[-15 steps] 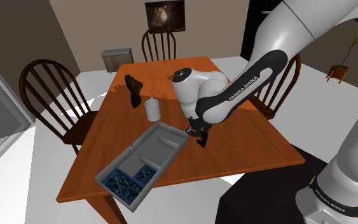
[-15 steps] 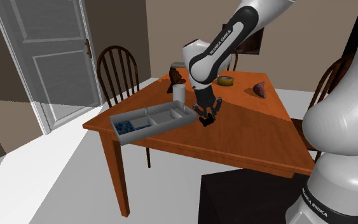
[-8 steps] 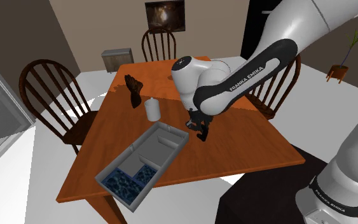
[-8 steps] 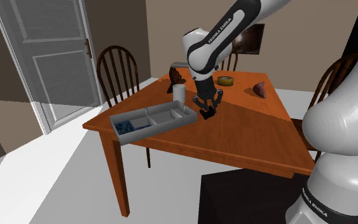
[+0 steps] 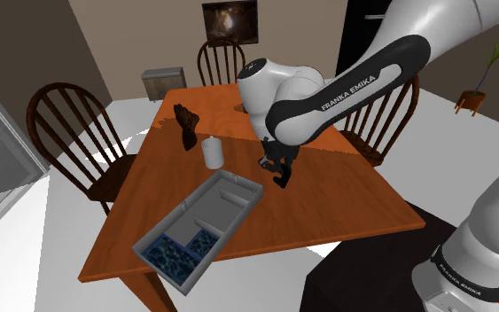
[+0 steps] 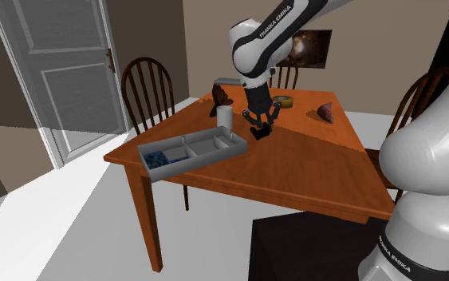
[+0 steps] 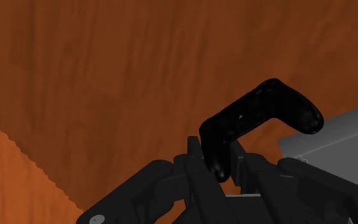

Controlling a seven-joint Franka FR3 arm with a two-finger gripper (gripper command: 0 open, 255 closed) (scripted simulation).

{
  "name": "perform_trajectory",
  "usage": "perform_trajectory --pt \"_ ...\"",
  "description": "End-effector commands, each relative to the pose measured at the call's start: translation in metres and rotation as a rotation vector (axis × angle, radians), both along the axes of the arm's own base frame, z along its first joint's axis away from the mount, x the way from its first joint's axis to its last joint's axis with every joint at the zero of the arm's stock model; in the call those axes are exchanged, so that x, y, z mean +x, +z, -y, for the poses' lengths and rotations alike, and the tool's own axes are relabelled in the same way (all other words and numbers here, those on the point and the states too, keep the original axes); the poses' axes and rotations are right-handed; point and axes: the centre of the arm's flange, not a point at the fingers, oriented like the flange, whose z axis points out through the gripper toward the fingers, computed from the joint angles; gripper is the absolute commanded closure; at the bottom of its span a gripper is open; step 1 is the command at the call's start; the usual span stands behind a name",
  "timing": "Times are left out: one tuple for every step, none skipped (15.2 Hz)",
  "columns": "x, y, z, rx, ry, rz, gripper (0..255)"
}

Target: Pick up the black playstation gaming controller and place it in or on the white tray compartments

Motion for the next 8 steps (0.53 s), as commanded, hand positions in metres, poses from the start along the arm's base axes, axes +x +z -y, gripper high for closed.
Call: perform_trajectory --pt "0.0 0.011 0.0 0.0 0.0 0.0 255" --pt "0.0 0.016 0.0 0.0 0.0 0.0 255" --pt "0.0 0.022 0.0 0.0 0.0 0.0 255" --pt "0.0 0.027 0.0 0.0 0.0 0.0 255" --pt "0.0 0.028 0.0 0.0 0.0 0.0 255" --pt "0.005 0.028 -0.013 0.0 0.0 0.0 255" --pt "0.009 0.029 -0.025 0.0 0.0 0.0 255" --pt "0.014 0.029 -0.037 0.0 0.0 0.0 255"
